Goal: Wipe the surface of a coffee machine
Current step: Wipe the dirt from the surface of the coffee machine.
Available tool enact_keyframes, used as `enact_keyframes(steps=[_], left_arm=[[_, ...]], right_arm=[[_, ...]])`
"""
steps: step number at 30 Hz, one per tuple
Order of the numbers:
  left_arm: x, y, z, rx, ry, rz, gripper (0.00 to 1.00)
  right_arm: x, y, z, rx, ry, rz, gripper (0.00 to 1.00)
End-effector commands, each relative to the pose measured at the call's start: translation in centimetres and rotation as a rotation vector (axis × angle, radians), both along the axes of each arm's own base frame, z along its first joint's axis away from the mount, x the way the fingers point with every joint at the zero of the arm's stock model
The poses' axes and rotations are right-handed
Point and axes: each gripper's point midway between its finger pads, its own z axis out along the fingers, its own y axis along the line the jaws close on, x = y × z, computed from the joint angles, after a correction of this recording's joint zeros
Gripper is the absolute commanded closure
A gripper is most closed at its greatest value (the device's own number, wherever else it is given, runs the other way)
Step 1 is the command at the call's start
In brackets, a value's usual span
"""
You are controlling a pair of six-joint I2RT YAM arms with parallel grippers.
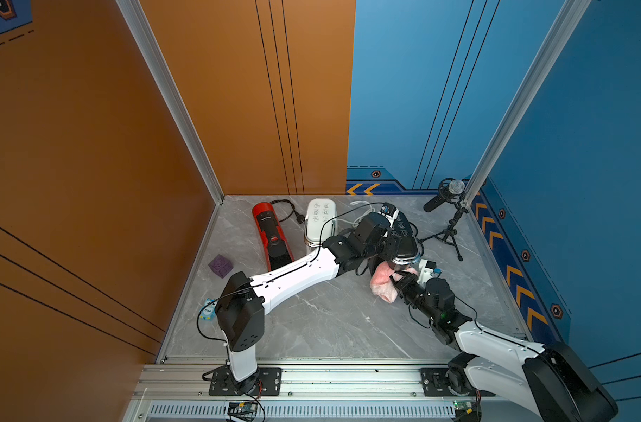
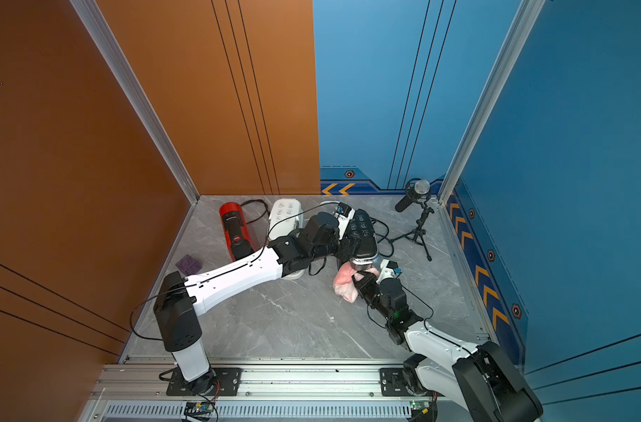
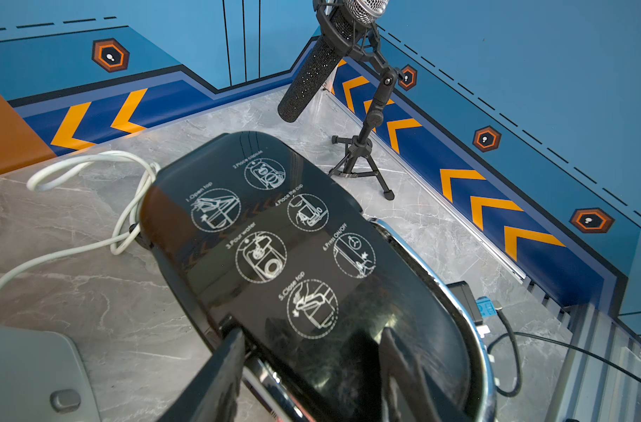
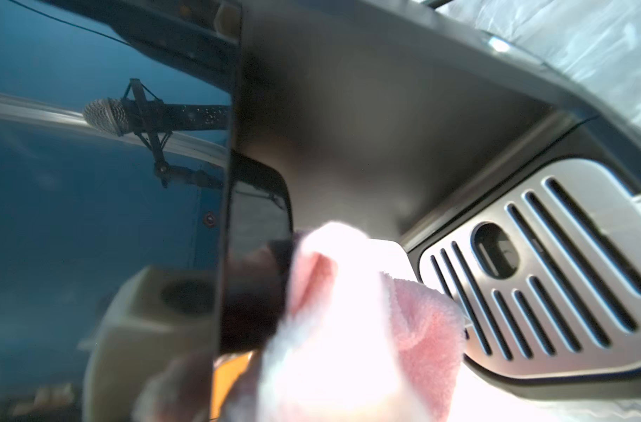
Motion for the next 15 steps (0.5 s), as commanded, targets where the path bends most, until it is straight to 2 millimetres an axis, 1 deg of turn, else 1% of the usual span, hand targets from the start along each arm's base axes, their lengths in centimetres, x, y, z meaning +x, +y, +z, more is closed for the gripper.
enact_keyframes(steps=[1, 4, 6, 8, 10, 15], left_arm=[[-1.8, 3.5, -11.5, 0.28, 0.241, 0.006, 0.41], [-1.7, 3.8, -11.5, 0.282, 0.241, 0.01, 0.42], [-1.7, 4.0, -11.5, 0.282, 0.242, 0.013, 0.42], [-1.8, 4.1, -11.6, 0.284, 0.244, 0.014, 0.41], [-1.7, 4.2, -11.5, 0.283, 0.245, 0.015, 0.41], [-1.7, 4.1, -11.6, 0.278, 0.249, 0.013, 0.41]], right_arm=[[1.5, -3.1, 3.7, 0.026, -0.138, -0.118, 1.0], [1.4, -5.9, 3.4, 0.017, -0.119, -0.173, 1.0], [1.1, -7.9, 3.3, -0.029, -0.105, -0.225, 1.0], [0.8, -9.0, 3.0, -0.106, -0.085, -0.254, 1.0], [0.6, -9.2, 2.9, -0.145, -0.081, -0.253, 1.0], [1.3, -8.7, 0.4, -0.088, -0.063, -0.261, 1.0]])
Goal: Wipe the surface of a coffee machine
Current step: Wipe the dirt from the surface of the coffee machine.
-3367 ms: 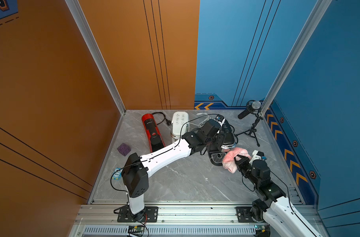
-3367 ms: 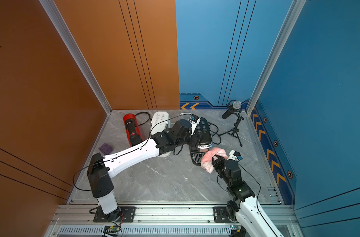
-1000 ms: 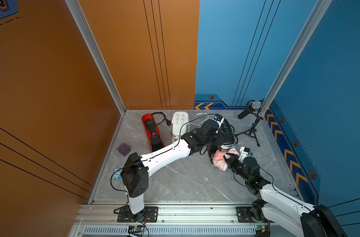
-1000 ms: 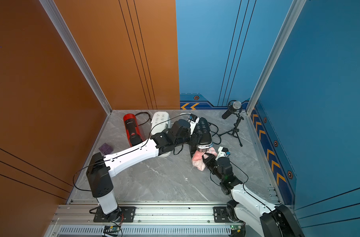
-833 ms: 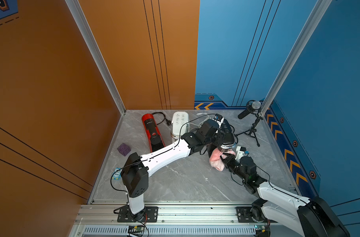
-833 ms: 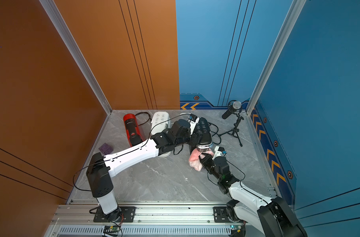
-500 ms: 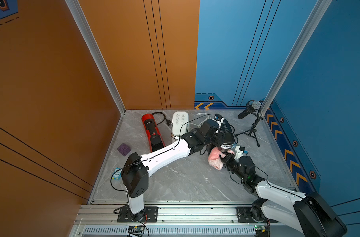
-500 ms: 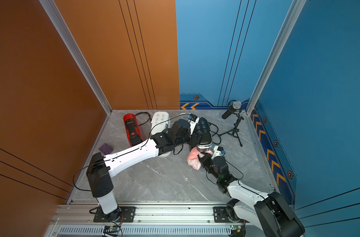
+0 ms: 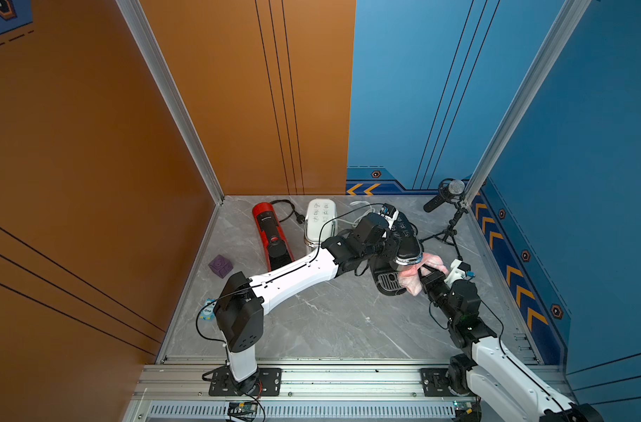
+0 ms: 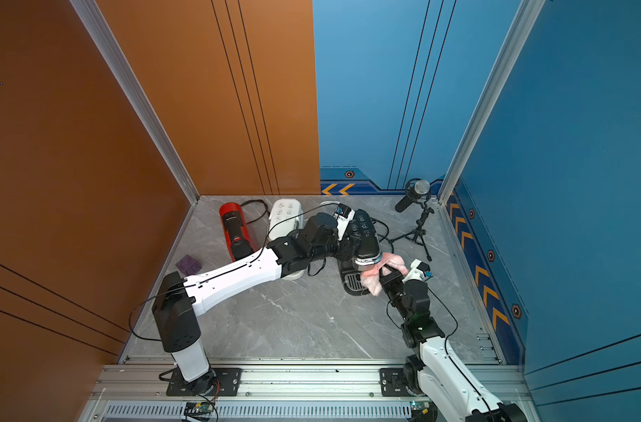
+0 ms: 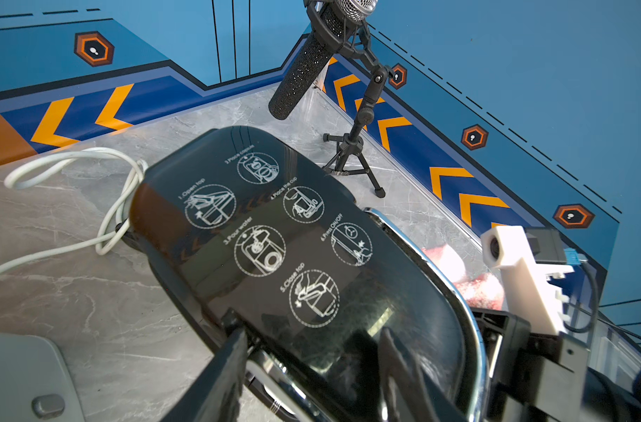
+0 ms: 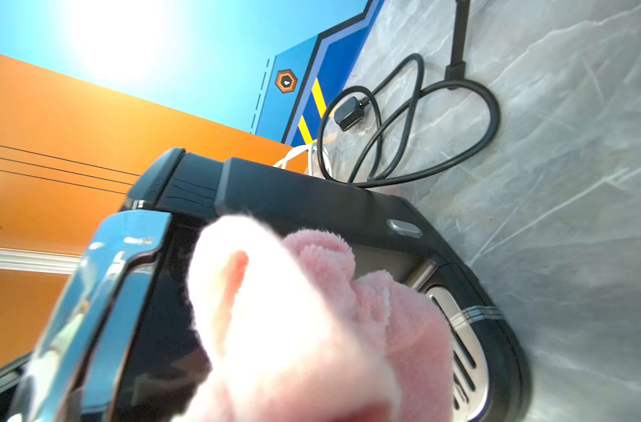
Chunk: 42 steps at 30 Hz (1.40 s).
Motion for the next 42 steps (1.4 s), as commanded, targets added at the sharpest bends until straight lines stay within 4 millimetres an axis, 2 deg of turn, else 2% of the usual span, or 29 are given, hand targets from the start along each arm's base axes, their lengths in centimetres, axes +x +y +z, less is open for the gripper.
enact_keyframes(steps=[1, 9, 12, 20, 32, 34, 42], left_arm=[[-1.4, 4.1, -11.5, 0.297, 0.236, 0.03, 0.41], [-1.4, 3.9, -11.8, 0.291, 0.252, 0.03, 0.42], [-1.5, 3.8, -11.8, 0.288, 0.255, 0.027, 0.42], [-1.6, 3.5, -12.6, 0.292, 0.273, 0.016, 0.42], [-2.7, 3.3, -14.6, 0.283, 0.312, 0.017, 0.43], [-2.8, 3.3, -14.6, 0.282, 0.313, 0.016, 0.43], [-3.0, 3.9, -15.0, 0.285, 0.316, 0.028, 0.43]], right_arm=[[0.6, 0.1, -1.0, 0.0, -0.017, -0.013, 1.0], [4.4, 1.9, -0.1, 0.05, -0.085, -0.02, 1.0], [5.3, 3.0, -0.7, 0.058, -0.082, -0.009, 1.0], [5.0, 5.4, -3.4, 0.062, -0.046, 0.039, 1.0], [5.7, 12.1, -3.9, 0.105, -0.075, 0.192, 1.0], [6.0, 12.0, -3.9, 0.119, -0.081, 0.183, 1.0], [6.7, 10.0, -1.7, 0.13, -0.126, 0.143, 1.0]])
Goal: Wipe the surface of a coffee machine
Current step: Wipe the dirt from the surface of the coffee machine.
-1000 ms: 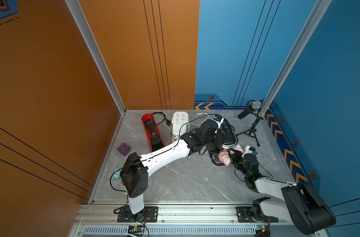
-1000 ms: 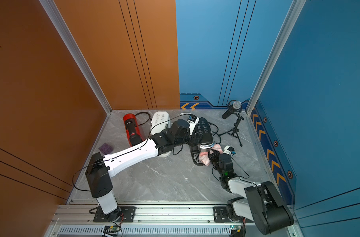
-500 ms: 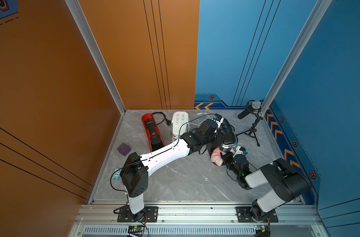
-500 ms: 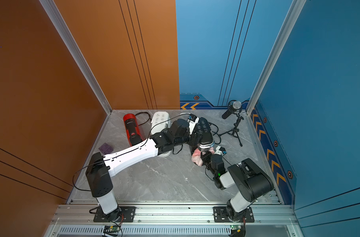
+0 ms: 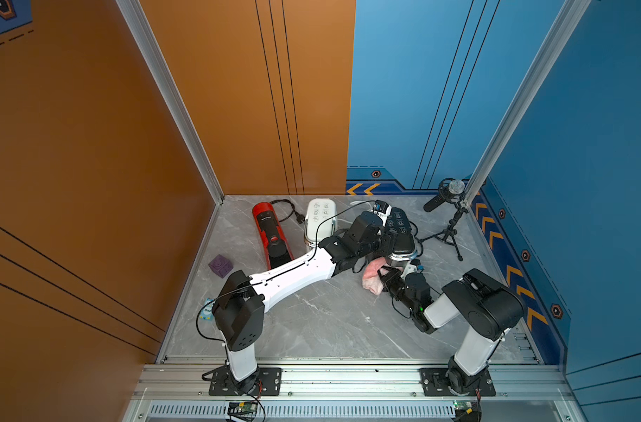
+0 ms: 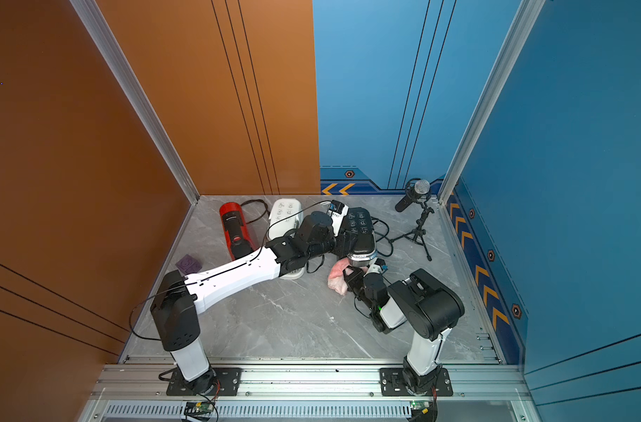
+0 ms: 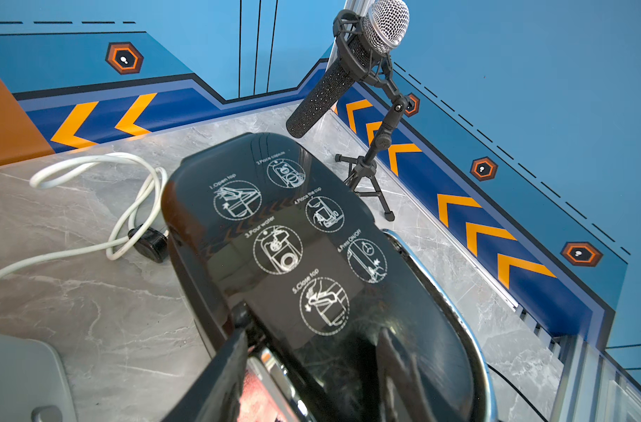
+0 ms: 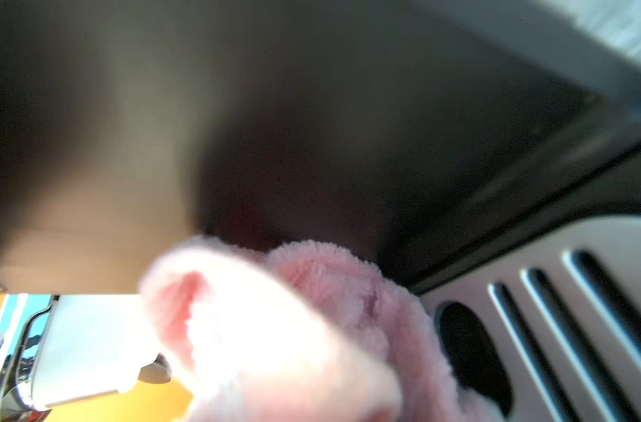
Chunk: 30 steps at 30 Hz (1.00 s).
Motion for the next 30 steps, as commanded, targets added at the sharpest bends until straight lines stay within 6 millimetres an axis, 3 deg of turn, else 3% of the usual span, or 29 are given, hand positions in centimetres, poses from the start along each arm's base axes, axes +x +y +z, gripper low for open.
enact_keyframes(steps=[1, 8, 15, 23, 28, 30], left_arm=[[-4.4, 3.4, -14.7, 0.344, 0.326, -0.037, 0.43], [-4.4, 3.6, -14.7, 0.342, 0.32, -0.032, 0.45], [-4.7, 3.9, -14.9, 0.339, 0.32, -0.026, 0.45], [-4.8, 4.4, -15.0, 0.343, 0.324, -0.023, 0.45], [-4.8, 4.3, -15.1, 0.34, 0.325, -0.024, 0.45], [-4.7, 4.2, -15.0, 0.336, 0.326, -0.024, 0.45]], right_arm=[[2.3, -1.5, 5.7, 0.057, -0.164, -0.077, 1.0], [1.7, -5.2, 4.7, 0.011, -0.127, -0.135, 1.0], [1.5, -5.9, 4.6, -0.016, -0.11, -0.143, 1.0], [0.7, -8.8, 4.7, -0.063, -0.092, -0.199, 1.0], [1.1, -6.2, 6.5, -0.069, -0.132, -0.143, 1.0], [1.3, -5.1, 6.3, -0.07, -0.13, -0.127, 1.0]])
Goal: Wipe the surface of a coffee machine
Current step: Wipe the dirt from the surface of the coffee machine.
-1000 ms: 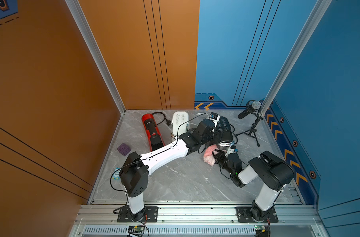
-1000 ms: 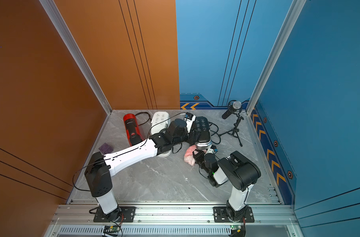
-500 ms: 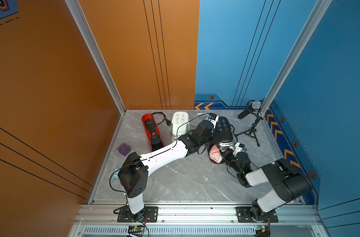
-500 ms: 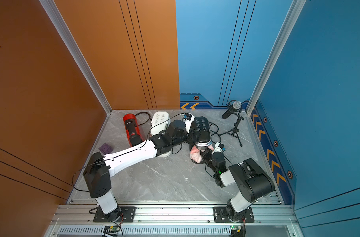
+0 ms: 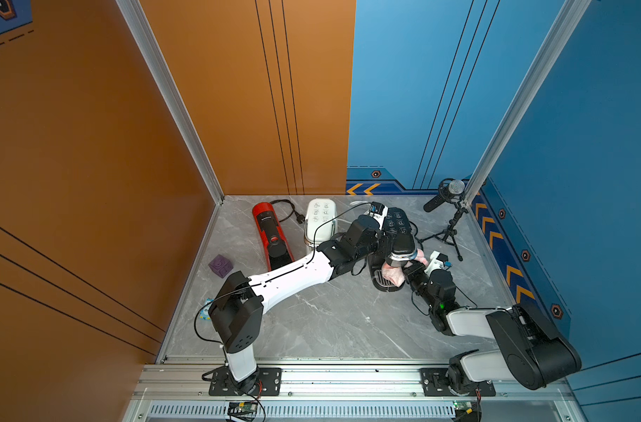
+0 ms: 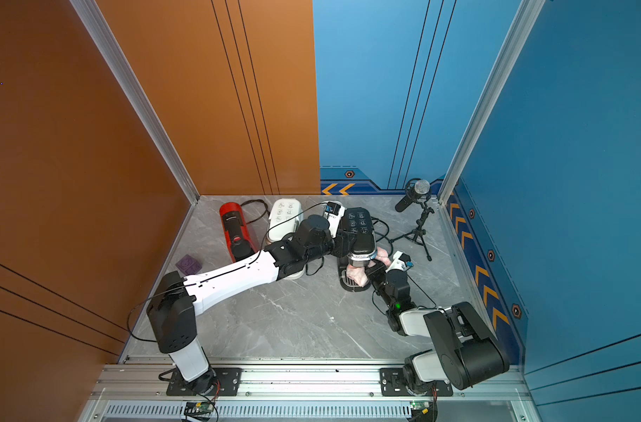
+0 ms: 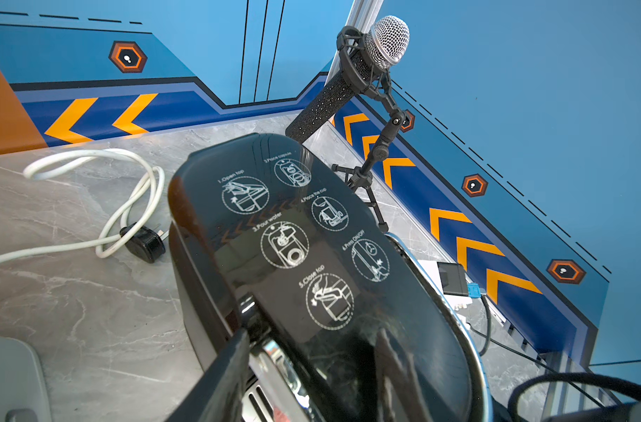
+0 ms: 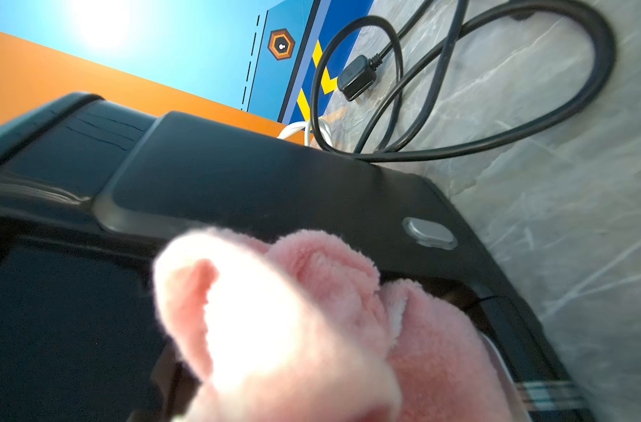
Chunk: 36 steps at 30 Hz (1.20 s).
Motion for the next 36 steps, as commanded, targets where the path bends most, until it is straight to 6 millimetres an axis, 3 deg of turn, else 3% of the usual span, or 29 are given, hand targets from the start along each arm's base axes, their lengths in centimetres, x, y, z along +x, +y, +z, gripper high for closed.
enact_keyframes(steps=[1, 8, 11, 15, 21, 26, 33, 36], left_arm=[[-4.6, 3.8, -14.8, 0.387, 0.326, -0.057, 0.45], [-5.0, 3.5, -14.8, 0.383, 0.33, -0.071, 0.45], [-5.1, 3.5, -14.6, 0.38, 0.33, -0.074, 0.45], [-5.2, 4.0, -14.5, 0.38, 0.329, -0.063, 0.45], [-5.3, 4.3, -14.7, 0.384, 0.338, -0.051, 0.45], [-5.1, 4.4, -14.8, 0.386, 0.336, -0.046, 0.45], [-4.9, 4.4, -15.3, 0.392, 0.344, -0.042, 0.45], [-5.1, 4.6, -15.4, 0.394, 0.345, -0.042, 0.45]], right_arm=[[1.1, 1.6, 1.0, -0.022, -0.04, 0.013, 1.0], [1.8, 5.6, -1.3, 0.063, -0.026, 0.12, 1.0], [1.9, 5.9, -2.8, 0.063, 0.001, 0.107, 1.0], [1.9, 3.9, -5.2, 0.022, 0.068, 0.02, 1.0], [1.9, 0.5, -6.0, 0.007, 0.108, -0.057, 1.0], [0.4, -3.3, -7.6, -0.099, 0.219, -0.143, 1.0], [-1.2, -5.0, -6.6, -0.221, 0.267, -0.15, 1.0], [-2.2, -6.6, -6.3, -0.333, 0.317, -0.186, 1.0]])
